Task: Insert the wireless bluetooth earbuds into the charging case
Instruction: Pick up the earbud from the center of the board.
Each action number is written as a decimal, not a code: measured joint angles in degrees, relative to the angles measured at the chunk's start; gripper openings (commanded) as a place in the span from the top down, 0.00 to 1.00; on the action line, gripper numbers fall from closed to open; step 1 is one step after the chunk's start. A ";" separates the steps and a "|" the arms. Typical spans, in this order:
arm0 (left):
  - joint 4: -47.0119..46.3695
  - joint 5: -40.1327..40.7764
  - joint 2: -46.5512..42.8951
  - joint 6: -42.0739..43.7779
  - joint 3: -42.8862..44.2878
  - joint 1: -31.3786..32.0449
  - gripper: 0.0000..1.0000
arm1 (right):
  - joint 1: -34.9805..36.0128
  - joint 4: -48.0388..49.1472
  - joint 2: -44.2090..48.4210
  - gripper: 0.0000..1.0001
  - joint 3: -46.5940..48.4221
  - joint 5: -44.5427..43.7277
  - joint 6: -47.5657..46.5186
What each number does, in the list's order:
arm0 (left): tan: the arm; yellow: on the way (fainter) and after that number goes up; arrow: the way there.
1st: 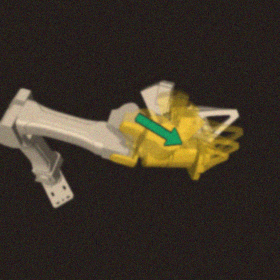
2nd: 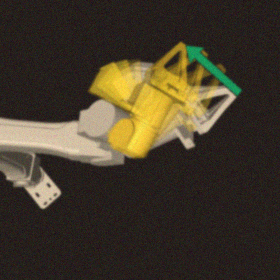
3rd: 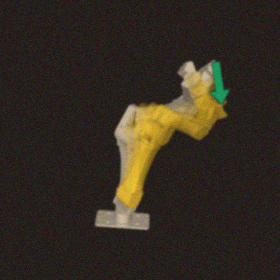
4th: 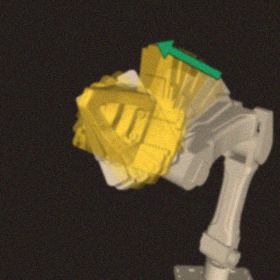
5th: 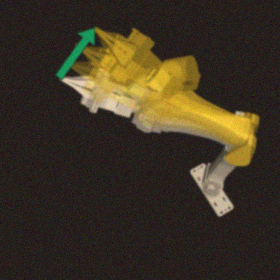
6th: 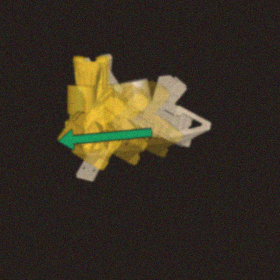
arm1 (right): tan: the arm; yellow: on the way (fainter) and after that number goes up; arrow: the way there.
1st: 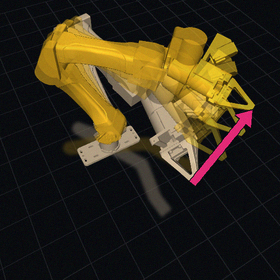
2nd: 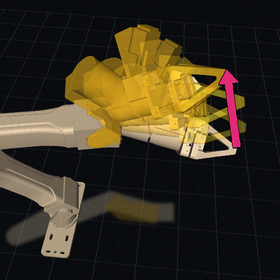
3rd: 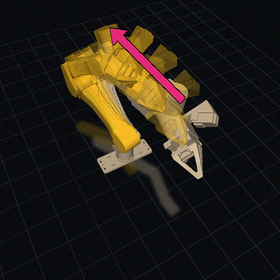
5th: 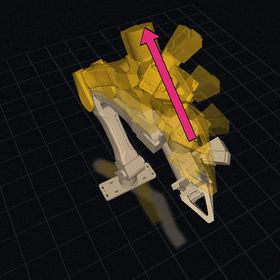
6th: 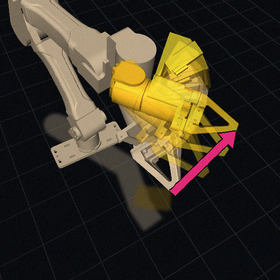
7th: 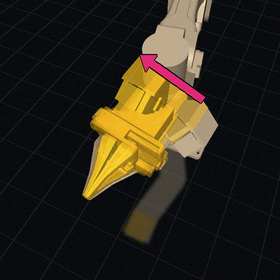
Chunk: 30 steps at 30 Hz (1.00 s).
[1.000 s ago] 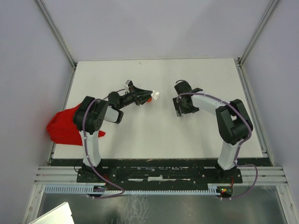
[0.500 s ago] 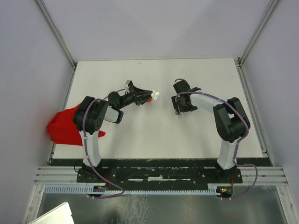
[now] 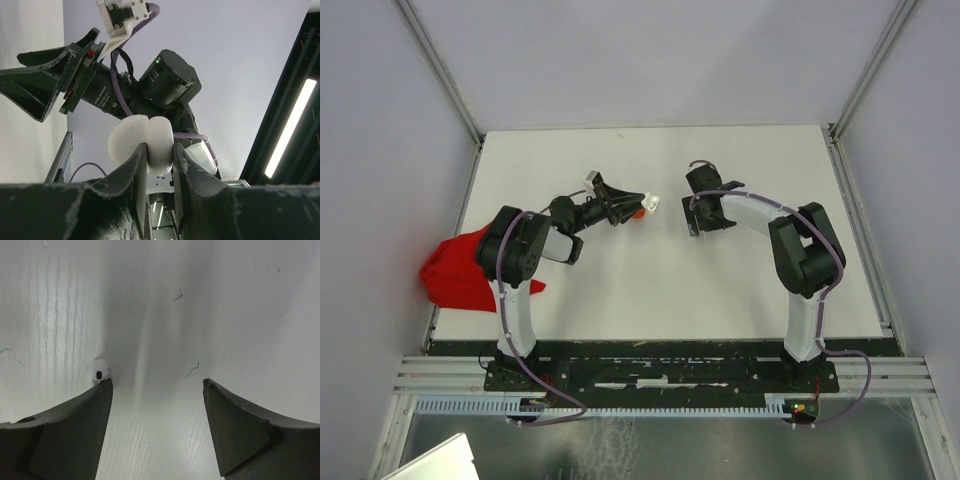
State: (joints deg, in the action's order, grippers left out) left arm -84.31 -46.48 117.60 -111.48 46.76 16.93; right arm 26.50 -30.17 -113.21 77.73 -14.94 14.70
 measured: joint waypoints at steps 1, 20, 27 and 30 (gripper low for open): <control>0.00 0.00 0.00 0.00 0.00 0.00 0.97 | 0.00 0.15 -0.24 0.18 0.31 -0.13 0.00; -0.02 0.02 0.00 0.00 -0.37 -0.46 0.97 | -0.04 0.09 0.28 0.27 2.71 -1.88 -0.37; -0.04 0.02 -0.02 0.00 -1.16 -0.46 0.97 | -0.07 -0.09 2.69 0.39 3.72 5.64 -1.18; -0.04 0.02 -0.02 0.00 -1.25 -0.46 0.97 | -0.04 -1.20 2.45 0.41 4.96 10.14 -1.57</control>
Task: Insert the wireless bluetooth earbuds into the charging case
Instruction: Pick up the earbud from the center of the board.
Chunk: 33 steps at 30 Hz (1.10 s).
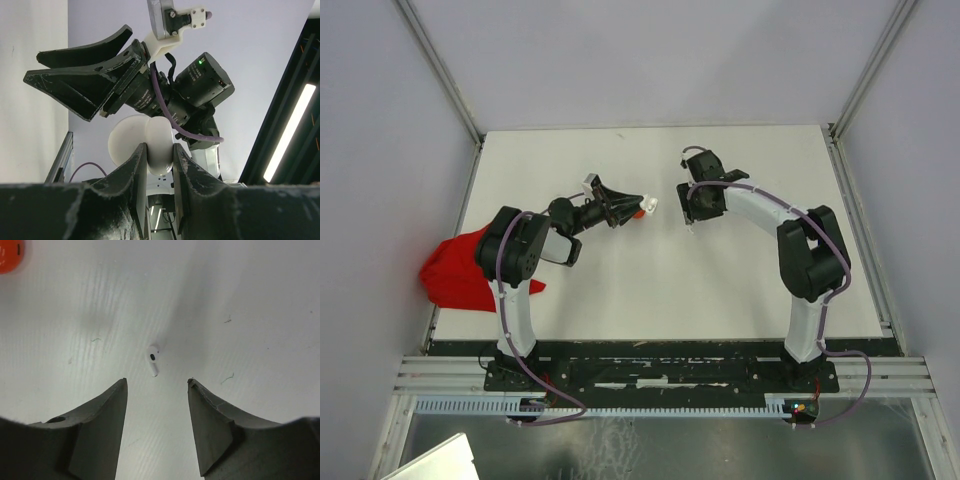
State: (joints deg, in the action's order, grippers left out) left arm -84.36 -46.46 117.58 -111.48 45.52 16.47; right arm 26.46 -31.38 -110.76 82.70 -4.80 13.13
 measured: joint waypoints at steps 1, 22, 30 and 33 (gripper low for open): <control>0.00 -0.02 0.00 0.00 0.00 0.00 0.97 | 0.00 -0.31 -0.33 0.41 0.63 1.05 -0.09; 0.00 -0.02 0.02 0.00 0.00 0.00 0.97 | 0.07 -4.76 -8.72 0.51 7.02 5.29 -2.08; 0.00 -0.02 0.00 0.00 0.00 -0.07 0.97 | 0.07 -4.76 -10.60 0.54 7.91 5.25 -2.14; 0.00 -0.02 0.00 0.00 0.00 -0.15 0.97 | 0.07 -4.76 -10.84 0.56 8.24 5.22 -2.32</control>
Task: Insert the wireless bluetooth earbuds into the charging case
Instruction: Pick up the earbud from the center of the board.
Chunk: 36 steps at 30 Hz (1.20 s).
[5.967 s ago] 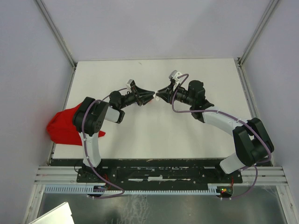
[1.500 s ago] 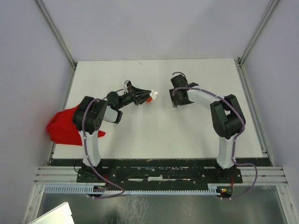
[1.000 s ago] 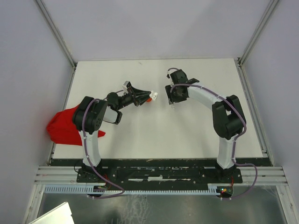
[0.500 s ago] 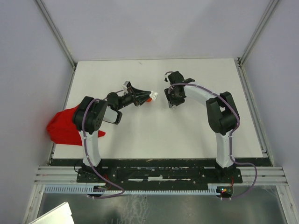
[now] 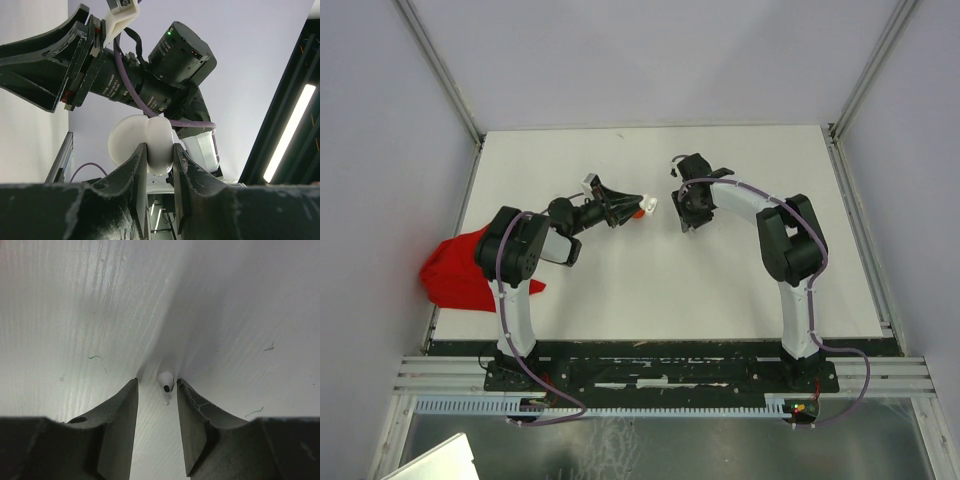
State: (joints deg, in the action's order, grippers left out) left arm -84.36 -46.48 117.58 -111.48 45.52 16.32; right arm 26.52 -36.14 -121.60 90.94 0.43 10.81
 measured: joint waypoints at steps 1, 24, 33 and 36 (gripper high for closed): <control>0.00 0.00 0.00 0.00 0.00 -0.07 0.97 | 0.00 0.00 -0.02 0.56 0.02 0.00 0.00; 0.00 0.00 0.00 0.00 -0.28 -0.48 0.97 | 0.00 -0.94 -1.16 0.81 1.62 -0.83 -0.17; 0.00 0.02 0.00 0.00 -0.85 -0.48 0.97 | 0.00 0.87 -0.83 0.99 1.27 -0.92 -0.15; 0.04 0.04 0.00 0.02 -1.03 -0.48 0.97 | -0.02 4.63 1.95 0.99 -1.88 -0.70 -0.15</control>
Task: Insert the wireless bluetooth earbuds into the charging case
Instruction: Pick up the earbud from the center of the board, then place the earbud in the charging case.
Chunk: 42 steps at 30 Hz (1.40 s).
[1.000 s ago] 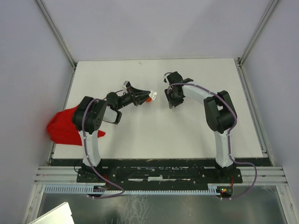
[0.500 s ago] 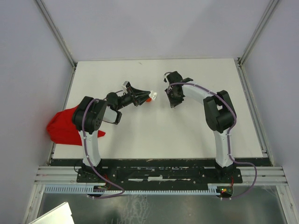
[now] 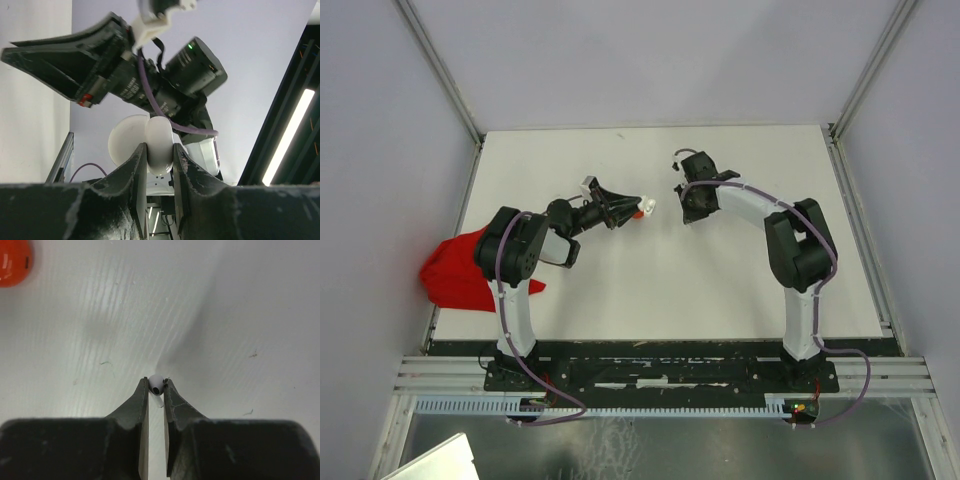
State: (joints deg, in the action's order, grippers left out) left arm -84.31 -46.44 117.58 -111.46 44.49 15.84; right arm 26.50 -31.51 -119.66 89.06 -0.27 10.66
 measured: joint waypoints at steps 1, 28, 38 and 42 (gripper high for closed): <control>0.00 0.00 0.00 0.00 -0.02 0.00 0.97 | 0.02 1.44 1.49 0.99 -1.46 0.33 0.00; -0.31 0.46 0.02 -0.66 0.11 1.55 0.97 | 0.02 92.04 27.04 0.99 -45.81 22.58 8.11; -1.14 0.39 0.02 -1.64 1.95 1.66 0.97 | 0.02 102.49 25.51 0.99 -46.18 25.20 11.30; -1.55 0.26 0.02 -1.99 3.39 1.73 0.97 | 0.04 103.14 24.96 0.99 -47.30 25.77 11.96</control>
State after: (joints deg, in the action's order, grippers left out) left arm -85.86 -46.17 117.60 -113.45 47.88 17.56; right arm 26.55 71.64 -94.70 41.76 25.50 22.61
